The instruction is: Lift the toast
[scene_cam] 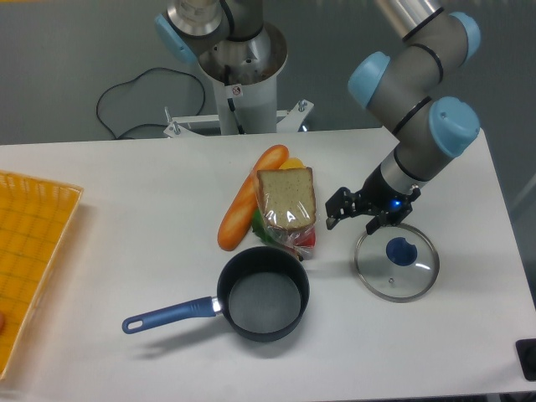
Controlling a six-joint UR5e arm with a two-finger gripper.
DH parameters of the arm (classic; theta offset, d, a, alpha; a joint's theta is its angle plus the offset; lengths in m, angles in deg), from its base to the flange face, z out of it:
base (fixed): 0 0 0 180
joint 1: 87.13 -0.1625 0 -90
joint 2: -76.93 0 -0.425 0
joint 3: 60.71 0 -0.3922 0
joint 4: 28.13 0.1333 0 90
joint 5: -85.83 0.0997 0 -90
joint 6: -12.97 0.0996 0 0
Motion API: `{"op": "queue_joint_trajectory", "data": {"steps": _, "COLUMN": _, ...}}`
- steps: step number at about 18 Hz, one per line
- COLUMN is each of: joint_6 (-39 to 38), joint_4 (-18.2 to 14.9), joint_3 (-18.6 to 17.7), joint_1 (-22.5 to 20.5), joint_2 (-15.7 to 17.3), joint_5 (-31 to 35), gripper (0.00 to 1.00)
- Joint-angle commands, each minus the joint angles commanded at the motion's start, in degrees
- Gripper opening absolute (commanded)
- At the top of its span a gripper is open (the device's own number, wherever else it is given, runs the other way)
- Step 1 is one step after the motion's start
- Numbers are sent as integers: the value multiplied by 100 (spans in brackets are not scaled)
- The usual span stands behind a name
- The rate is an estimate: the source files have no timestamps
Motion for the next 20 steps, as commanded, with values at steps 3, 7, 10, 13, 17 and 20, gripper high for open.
{"op": "queue_joint_trajectory", "data": {"steps": 3, "joint_6": 53, "joint_4": -61, "joint_3": -18, "joint_1": 96, "joint_2": -53, "joint_5": -194, "gripper": 92}}
{"op": "queue_joint_trajectory", "data": {"steps": 7, "joint_6": 61, "joint_4": -394, "joint_3": -35, "joint_1": 123, "joint_2": -79, "joint_5": -247, "gripper": 92}}
{"op": "queue_joint_trajectory", "data": {"steps": 10, "joint_6": 88, "joint_4": -641, "joint_3": -35, "joint_1": 114, "joint_2": -158, "joint_5": -256, "gripper": 92}}
{"op": "queue_joint_trajectory", "data": {"steps": 13, "joint_6": 79, "joint_4": -798, "joint_3": 9, "joint_1": -8, "joint_2": -220, "joint_5": -230, "gripper": 93}}
{"op": "queue_joint_trajectory", "data": {"steps": 17, "joint_6": 88, "joint_4": -1379, "joint_3": 140, "joint_1": -202, "joint_2": -211, "joint_5": -212, "gripper": 93}}
{"op": "queue_joint_trajectory", "data": {"steps": 20, "joint_6": 88, "joint_4": -1459, "joint_3": 88, "joint_1": -334, "joint_2": -211, "joint_5": -203, "gripper": 93}}
